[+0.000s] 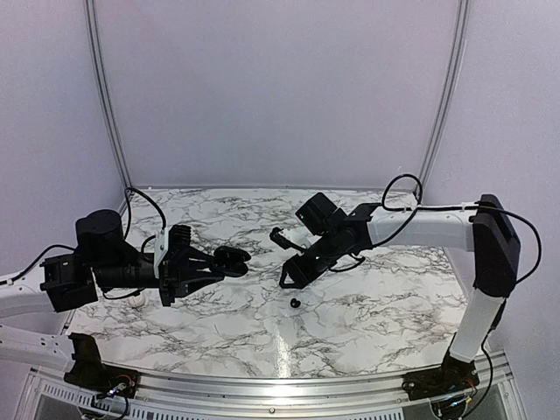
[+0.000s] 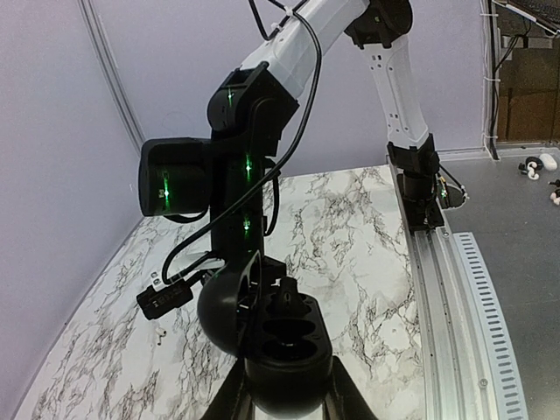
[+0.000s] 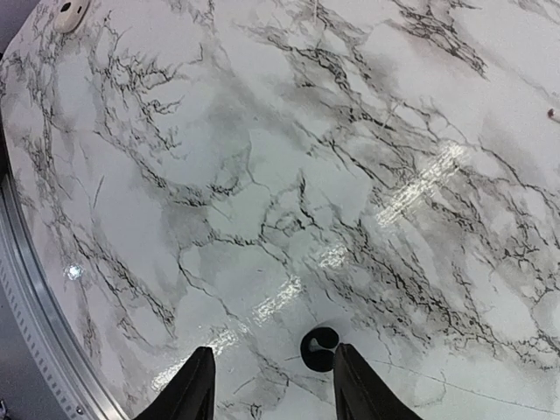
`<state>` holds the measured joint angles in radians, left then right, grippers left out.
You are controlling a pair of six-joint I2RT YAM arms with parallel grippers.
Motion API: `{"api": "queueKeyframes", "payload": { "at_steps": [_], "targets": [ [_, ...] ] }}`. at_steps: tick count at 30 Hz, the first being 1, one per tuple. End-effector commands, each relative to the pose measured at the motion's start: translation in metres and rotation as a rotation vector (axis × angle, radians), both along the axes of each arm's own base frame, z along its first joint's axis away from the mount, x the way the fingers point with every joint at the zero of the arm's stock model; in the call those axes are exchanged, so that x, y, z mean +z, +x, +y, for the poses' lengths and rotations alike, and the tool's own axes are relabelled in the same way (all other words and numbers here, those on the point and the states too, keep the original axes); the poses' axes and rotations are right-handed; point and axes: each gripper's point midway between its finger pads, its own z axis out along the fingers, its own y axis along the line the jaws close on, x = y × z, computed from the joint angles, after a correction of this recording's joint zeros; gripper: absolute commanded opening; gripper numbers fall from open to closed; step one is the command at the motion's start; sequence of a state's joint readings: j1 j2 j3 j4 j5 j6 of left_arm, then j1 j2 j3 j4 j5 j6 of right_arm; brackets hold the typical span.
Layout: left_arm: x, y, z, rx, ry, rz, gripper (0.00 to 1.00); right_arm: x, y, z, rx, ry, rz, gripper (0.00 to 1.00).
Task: Insert the wireless bluetooth earbuds into the charging case
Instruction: Pick up the left earbud from the center of the board.
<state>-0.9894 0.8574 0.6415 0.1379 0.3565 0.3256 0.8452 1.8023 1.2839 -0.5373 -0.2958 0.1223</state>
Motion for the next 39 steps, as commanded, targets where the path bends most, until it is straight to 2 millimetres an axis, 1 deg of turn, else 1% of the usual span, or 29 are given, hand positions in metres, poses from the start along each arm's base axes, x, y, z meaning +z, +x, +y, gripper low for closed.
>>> {"api": "queueKeyframes", "payload": {
  "at_steps": [1, 6, 10, 15, 23, 26, 30, 39],
  "targets": [
    [0.009, 0.003, 0.001, 0.012, -0.032, -0.025, 0.0, -0.005, -0.008, 0.0, 0.025, -0.093, -0.007, 0.46],
    [0.01, 0.003, 0.001, 0.011, -0.034, -0.025, 0.0, -0.017, -0.019, 0.007, 0.055, -0.125, 0.023, 0.43],
    [0.01, 0.003, 0.001, 0.012, -0.033, -0.027, 0.0, -0.027, -0.019, 0.004, 0.055, -0.159, 0.032, 0.4],
    [0.009, 0.003, 0.0, 0.01, -0.032, -0.024, 0.0, -0.037, -0.02, 0.001, 0.058, -0.188, 0.042, 0.4],
    [0.01, 0.003, 0.001, 0.013, -0.033, -0.027, 0.0, -0.039, -0.019, 0.004, 0.064, -0.184, 0.042, 0.39],
    [0.008, 0.003, 0.001, 0.013, -0.031, -0.024, 0.0, -0.038, -0.02, 0.007, 0.07, -0.17, 0.049, 0.38],
    [0.008, 0.004, 0.001, 0.015, -0.031, -0.025, 0.0, -0.039, -0.022, 0.006, 0.073, -0.169, 0.059, 0.37],
    [0.007, 0.004, 0.001, 0.015, -0.029, -0.022, 0.0, -0.051, -0.027, 0.002, 0.077, -0.185, 0.079, 0.36]
  ]
}}
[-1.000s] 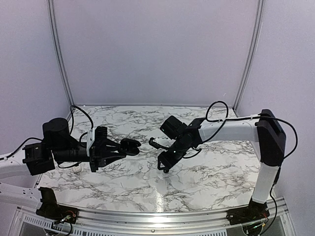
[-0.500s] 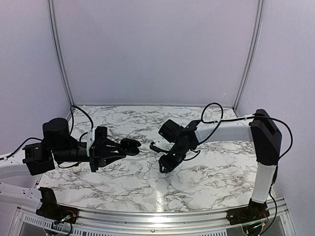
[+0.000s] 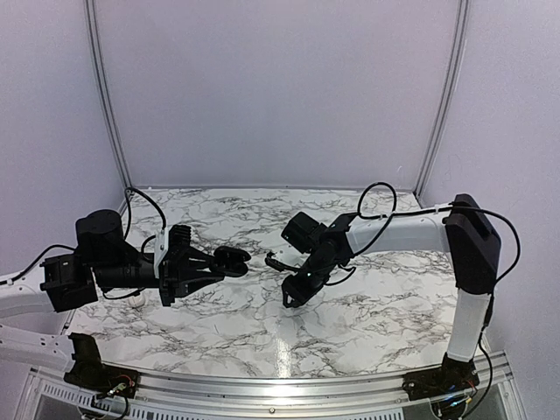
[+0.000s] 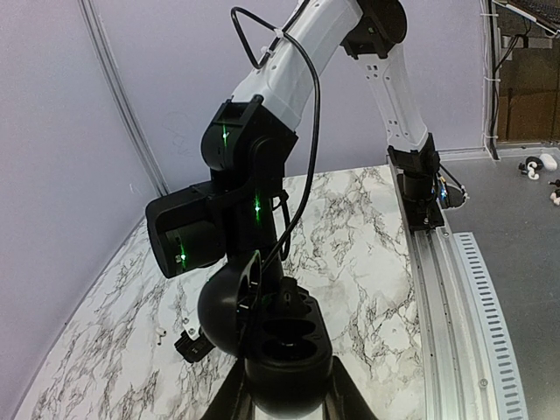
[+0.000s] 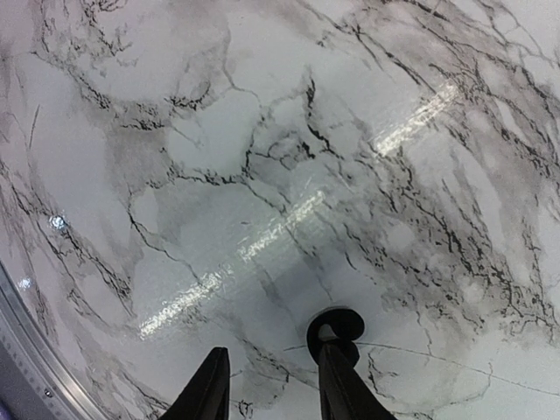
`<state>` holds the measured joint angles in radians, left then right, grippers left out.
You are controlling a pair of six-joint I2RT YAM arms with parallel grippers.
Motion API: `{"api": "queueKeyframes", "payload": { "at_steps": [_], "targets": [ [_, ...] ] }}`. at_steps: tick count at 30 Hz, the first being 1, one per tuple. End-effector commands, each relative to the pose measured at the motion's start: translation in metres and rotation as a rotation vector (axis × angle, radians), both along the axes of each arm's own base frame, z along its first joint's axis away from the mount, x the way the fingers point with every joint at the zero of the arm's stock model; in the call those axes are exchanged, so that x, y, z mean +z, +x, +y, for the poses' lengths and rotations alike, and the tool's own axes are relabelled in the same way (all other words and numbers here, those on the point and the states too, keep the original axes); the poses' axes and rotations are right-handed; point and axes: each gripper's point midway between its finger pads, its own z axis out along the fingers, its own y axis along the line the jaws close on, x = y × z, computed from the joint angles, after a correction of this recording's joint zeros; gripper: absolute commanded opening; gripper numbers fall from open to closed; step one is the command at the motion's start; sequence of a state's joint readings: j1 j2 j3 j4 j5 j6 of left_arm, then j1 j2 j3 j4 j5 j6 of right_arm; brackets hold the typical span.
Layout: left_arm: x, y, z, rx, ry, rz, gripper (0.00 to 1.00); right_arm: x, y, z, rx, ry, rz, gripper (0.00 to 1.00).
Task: Insert the wireless bluetooth earbuds into the charging case
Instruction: Pick up the left earbud from the center of the board.
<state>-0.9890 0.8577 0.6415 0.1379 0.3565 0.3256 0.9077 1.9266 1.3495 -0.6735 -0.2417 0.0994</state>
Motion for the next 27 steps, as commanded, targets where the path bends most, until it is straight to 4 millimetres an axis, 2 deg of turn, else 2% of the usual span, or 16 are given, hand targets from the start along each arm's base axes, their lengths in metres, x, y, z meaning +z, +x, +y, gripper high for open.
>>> {"api": "queueKeyframes", "payload": {
  "at_steps": [1, 12, 27],
  "targets": [
    [0.007, 0.004, 0.001, 0.015, -0.029, -0.022, 0.0, -0.007, -0.002, 0.004, 0.015, -0.005, 0.005, 0.35],
    [0.006, 0.004, 0.0, 0.017, -0.027, -0.022, 0.0, -0.018, 0.002, -0.006, 0.009, -0.064, -0.009, 0.33],
    [0.006, 0.005, 0.001, 0.023, -0.029, -0.024, 0.0, -0.016, 0.015, -0.019, -0.006, -0.127, -0.08, 0.28]
  ]
}}
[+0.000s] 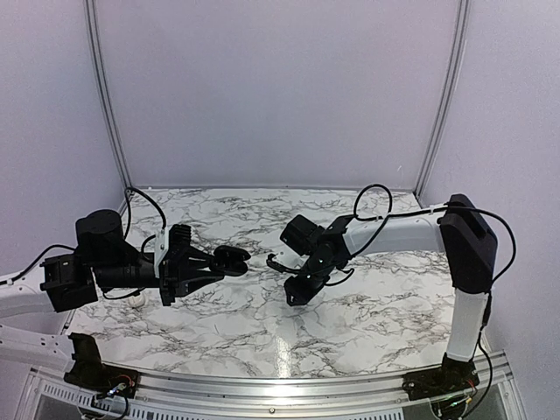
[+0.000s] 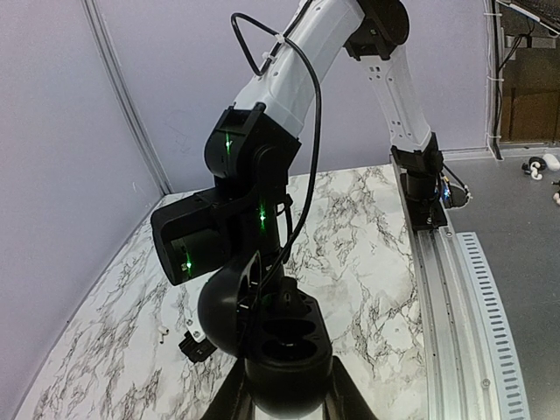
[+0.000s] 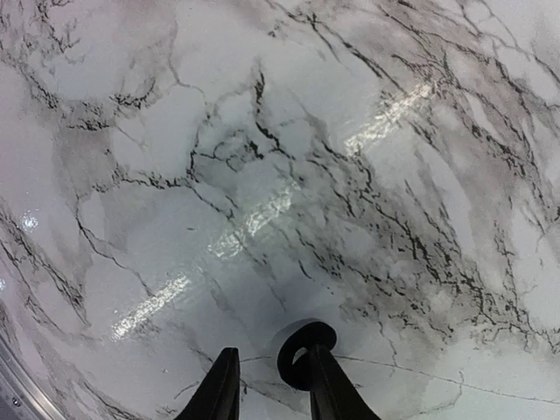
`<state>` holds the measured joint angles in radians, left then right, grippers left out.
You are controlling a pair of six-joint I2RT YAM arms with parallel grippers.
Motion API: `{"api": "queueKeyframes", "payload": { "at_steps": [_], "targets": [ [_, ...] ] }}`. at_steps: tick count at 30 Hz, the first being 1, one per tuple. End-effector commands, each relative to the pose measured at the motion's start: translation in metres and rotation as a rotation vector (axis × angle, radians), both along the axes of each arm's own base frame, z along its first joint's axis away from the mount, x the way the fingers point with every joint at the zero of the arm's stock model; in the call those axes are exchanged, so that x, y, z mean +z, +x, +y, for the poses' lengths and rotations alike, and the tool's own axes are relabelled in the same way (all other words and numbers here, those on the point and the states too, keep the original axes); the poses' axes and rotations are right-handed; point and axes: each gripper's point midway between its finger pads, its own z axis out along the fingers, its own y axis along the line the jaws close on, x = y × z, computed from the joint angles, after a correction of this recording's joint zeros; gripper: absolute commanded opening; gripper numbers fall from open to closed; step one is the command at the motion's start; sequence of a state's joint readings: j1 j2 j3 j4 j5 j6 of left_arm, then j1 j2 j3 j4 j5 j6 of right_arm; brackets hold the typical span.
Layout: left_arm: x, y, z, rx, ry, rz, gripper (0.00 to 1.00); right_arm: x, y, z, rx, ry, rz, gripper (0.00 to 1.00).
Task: Insert the wireless bluetooth earbuds into the charging case
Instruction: Pick up the left earbud from the center of the board, then insert the left earbud into the left side groove of the charging case.
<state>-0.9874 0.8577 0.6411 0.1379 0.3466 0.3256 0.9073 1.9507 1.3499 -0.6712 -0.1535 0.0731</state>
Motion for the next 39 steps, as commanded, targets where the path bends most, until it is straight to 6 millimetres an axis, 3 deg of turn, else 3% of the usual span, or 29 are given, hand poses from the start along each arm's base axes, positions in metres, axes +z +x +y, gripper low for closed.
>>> {"api": "queueKeyframes", "payload": {
  "at_steps": [1, 9, 14, 20, 25, 30, 35, 39],
  "targets": [
    [0.007, 0.003, 0.0, 0.01, -0.03, -0.023, 0.0, -0.003, 0.004, -0.01, -0.005, -0.06, -0.019, 0.27],
    [0.007, 0.003, 0.001, 0.014, -0.032, -0.024, 0.0, -0.001, 0.009, -0.014, -0.015, -0.082, -0.053, 0.17],
    [0.007, 0.004, 0.001, 0.014, -0.031, -0.024, 0.0, -0.002, 0.011, -0.018, -0.019, -0.099, -0.064, 0.06],
    [0.006, 0.003, 0.0, 0.008, -0.028, -0.022, 0.0, 0.015, 0.018, -0.017, -0.015, -0.078, -0.116, 0.0],
    [0.006, 0.0, 0.001, -0.002, -0.027, -0.024, 0.0, 0.073, 0.035, -0.003, -0.003, 0.081, -0.242, 0.0],
    [0.008, -0.004, 0.0, -0.027, -0.033, -0.03, 0.0, 0.141, 0.032, 0.01, 0.097, 0.28, -0.395, 0.0],
    [0.013, -0.008, -0.001, -0.055, -0.043, -0.033, 0.0, 0.215, 0.003, 0.023, 0.25, 0.539, -0.483, 0.0],
    [0.016, -0.013, -0.003, -0.083, -0.05, -0.027, 0.0, 0.255, -0.024, 0.025, 0.362, 0.684, -0.506, 0.0]
  ]
}}
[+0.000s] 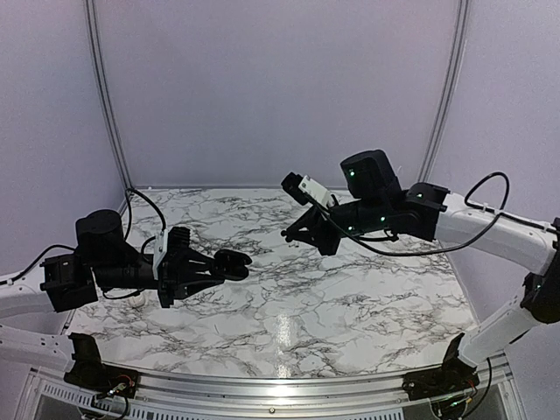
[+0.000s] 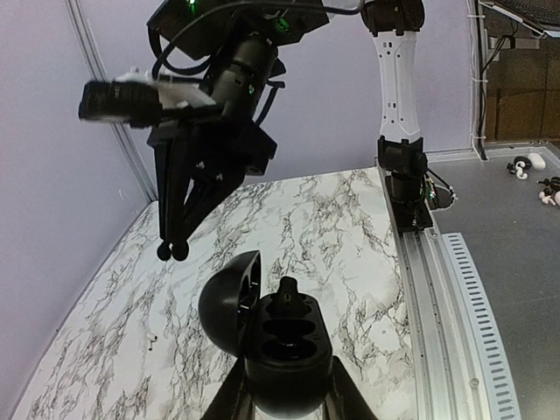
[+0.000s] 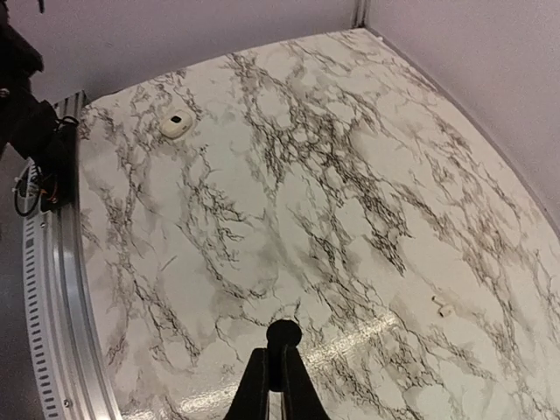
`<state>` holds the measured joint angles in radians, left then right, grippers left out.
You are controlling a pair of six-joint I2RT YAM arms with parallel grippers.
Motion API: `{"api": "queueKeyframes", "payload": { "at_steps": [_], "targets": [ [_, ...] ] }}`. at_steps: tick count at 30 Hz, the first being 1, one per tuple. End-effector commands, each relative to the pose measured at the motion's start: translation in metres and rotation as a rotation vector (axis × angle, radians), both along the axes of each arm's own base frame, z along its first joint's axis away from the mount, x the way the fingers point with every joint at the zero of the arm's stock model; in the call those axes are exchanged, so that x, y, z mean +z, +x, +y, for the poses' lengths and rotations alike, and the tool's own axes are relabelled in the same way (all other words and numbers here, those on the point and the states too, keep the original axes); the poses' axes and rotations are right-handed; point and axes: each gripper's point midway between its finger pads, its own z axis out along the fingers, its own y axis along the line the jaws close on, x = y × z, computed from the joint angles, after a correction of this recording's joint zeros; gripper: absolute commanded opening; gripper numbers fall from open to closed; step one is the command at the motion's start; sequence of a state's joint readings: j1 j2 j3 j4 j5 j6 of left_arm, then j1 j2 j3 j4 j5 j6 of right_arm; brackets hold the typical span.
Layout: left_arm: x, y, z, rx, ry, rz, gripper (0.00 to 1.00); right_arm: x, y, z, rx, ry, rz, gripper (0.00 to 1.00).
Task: Insert the wireless bluetooth earbuds into the charging case
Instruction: Insert the left earbud into the left side groove of the charging case.
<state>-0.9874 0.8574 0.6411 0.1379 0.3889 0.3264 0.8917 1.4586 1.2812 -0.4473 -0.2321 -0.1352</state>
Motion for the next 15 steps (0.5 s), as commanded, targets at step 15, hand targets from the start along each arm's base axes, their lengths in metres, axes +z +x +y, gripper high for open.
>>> {"api": "queueKeyframes", "payload": {
  "at_steps": [15],
  "targets": [
    [0.017, -0.011, -0.006, -0.086, -0.045, -0.017, 0.0, 0.116, -0.113, 0.034, 0.484, 0.316, -0.186, 0.0]
  ]
}}
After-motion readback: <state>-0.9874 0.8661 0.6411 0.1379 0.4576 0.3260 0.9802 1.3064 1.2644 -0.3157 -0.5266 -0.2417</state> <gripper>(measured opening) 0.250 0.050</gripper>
